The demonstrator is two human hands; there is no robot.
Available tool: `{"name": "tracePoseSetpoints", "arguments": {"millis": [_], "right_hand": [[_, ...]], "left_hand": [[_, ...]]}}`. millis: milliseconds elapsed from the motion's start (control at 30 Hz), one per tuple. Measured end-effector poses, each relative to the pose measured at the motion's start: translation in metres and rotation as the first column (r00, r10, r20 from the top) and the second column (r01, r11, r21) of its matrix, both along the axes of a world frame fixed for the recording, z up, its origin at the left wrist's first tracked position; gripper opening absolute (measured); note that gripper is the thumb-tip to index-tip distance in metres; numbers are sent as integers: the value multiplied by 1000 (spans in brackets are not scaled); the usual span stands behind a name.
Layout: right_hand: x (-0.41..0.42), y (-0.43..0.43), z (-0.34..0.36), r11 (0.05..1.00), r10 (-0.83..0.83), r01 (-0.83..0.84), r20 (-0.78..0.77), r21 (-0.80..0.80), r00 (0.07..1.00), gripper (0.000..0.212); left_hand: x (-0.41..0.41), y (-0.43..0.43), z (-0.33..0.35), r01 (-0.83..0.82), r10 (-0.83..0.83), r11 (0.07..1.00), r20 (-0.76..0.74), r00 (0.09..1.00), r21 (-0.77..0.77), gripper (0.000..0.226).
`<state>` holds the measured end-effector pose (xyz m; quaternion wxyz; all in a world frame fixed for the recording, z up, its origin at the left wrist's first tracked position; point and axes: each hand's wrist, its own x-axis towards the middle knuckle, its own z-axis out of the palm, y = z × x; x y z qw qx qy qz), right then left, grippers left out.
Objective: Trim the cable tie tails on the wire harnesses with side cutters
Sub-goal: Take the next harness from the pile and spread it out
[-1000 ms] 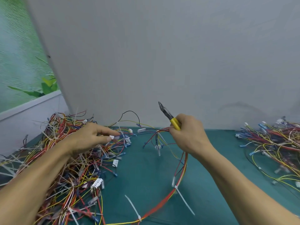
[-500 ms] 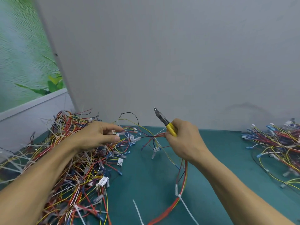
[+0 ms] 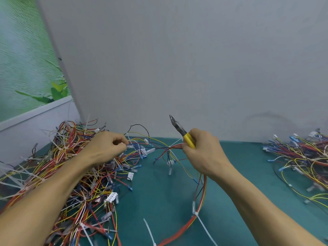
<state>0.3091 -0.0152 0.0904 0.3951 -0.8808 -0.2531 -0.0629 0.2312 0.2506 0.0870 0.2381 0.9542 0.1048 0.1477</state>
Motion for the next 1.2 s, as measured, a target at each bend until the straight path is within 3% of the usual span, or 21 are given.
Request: {"name": "tracePoseSetpoints", "arguments": {"millis": [100,233,367,433,533,600,667,800,867,933,1033,1100,1200], "right_hand": [[-4,0,-1,1000,11,-11,-1,-4,1000,11],[-11,1,1,999,39,-38,11,-13,999,13],[-24,8,4,993,118,-117,46,-34,992,15],[-28,12,2,990,139,-136,74,-43,987,15],[-17,6,4,998,38,-33,108,-48,993,19],[-1,-7,8,996,-84,86,105,-14,991,19],[14,-22,12,981,-195,193,97,32,976,15],[31,-45,20,944,-294,291,-10,155,956,13],[34,-54,31,887,-276,317,-164,337,947,14],[39,-64,49,733,-171,355,-349,580,922,21],[53,-86,80,529,-83,450,-484,719,871,21],[61,-104,94,437,-66,501,-529,747,846,19],[64,-130,102,303,-56,539,-549,786,834,22]], "left_hand": [[2,-4,-2,-43,41,998,52,998,34,16],[7,-7,-5,-112,111,972,15,994,208,9],[15,-11,-10,-250,261,899,18,965,360,33],[17,-11,-7,-196,213,931,-22,977,309,32],[5,1,1,-34,42,998,-132,990,62,11],[-7,14,7,5,-4,1000,-159,987,8,10],[-15,24,11,-6,10,1000,-144,989,30,14],[-18,20,10,-21,52,975,-135,990,221,47],[-22,5,7,-15,35,955,-64,997,295,51],[-30,-17,7,34,-37,957,4,999,288,54],[-45,-56,5,222,-231,968,74,970,118,48],[-53,-84,-3,338,-338,941,6,941,-31,49],[-59,-117,-26,416,-452,889,-219,865,-193,60]]}}
